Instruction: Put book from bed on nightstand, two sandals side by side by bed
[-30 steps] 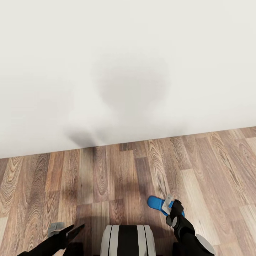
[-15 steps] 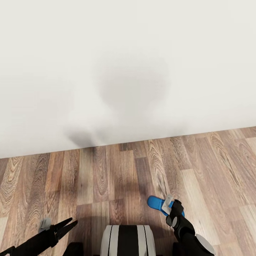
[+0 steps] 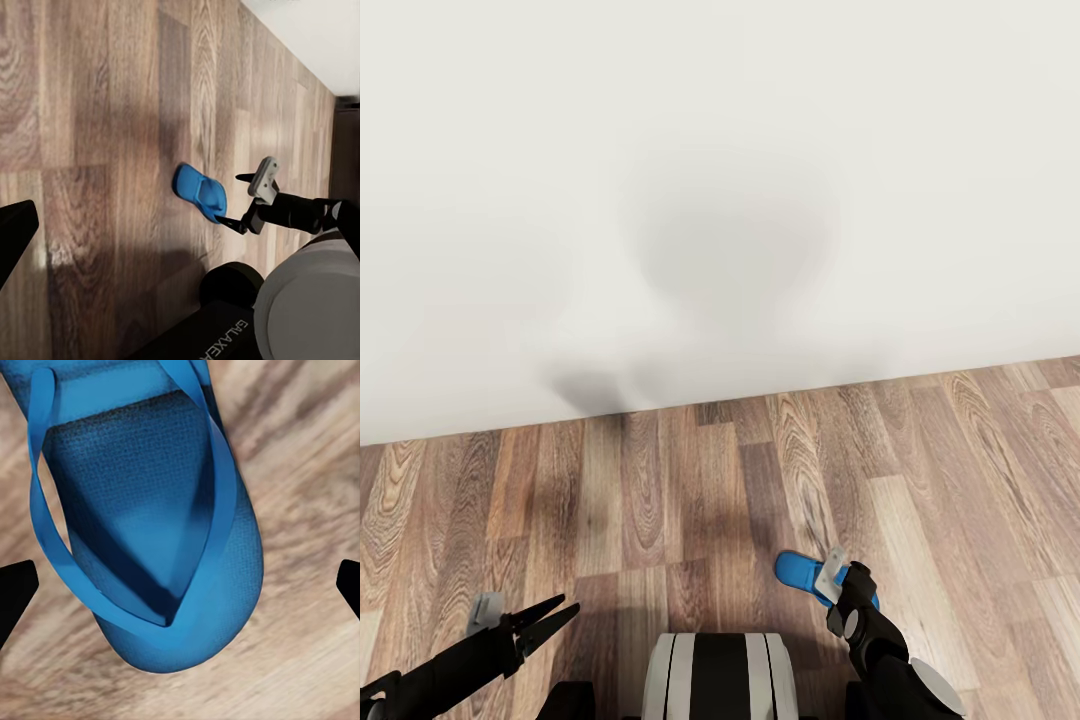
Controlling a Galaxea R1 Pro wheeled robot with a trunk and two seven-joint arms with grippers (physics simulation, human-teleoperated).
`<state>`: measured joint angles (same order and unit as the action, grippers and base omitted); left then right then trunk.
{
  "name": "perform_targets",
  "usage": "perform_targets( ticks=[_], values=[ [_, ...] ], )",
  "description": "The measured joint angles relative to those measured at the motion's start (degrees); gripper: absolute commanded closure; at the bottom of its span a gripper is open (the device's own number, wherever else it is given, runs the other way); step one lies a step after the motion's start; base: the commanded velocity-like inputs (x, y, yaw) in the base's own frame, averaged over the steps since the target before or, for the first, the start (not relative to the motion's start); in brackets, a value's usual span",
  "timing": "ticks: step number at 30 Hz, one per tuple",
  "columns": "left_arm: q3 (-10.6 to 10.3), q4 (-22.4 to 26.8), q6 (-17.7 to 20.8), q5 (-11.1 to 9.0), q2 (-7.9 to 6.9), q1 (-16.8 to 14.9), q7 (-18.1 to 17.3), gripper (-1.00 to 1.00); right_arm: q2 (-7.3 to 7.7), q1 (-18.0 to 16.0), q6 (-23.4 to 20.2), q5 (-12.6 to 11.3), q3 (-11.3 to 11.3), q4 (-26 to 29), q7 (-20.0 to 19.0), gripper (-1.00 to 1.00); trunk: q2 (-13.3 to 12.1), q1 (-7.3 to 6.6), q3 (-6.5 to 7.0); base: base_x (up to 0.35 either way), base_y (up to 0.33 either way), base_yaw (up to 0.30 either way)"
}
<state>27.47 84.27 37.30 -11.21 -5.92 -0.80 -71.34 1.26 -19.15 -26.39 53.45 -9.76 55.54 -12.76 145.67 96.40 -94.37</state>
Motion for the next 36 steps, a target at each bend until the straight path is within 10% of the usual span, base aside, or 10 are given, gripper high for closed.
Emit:
perform_targets(
  ticks=[14,36],
  values=[
    [-0.1,-0.2,-0.1,0.1,0.03,0.0,0.0,-1.00,0.00,0.0,0.0,0.0,0.0,0.0,0.0,-1.00,0.1,0.29,-2.43,0.000,0.000,0.000],
    [-0.2,-0.2,-0.2,0.1,0.06,0.0,0.0,-1.00,0.00,0.0,0.0,0.0,0.0,0.0,0.0,-1.00,0.1,0.28,-2.44,0.032,-0.029,0.000]
  ],
)
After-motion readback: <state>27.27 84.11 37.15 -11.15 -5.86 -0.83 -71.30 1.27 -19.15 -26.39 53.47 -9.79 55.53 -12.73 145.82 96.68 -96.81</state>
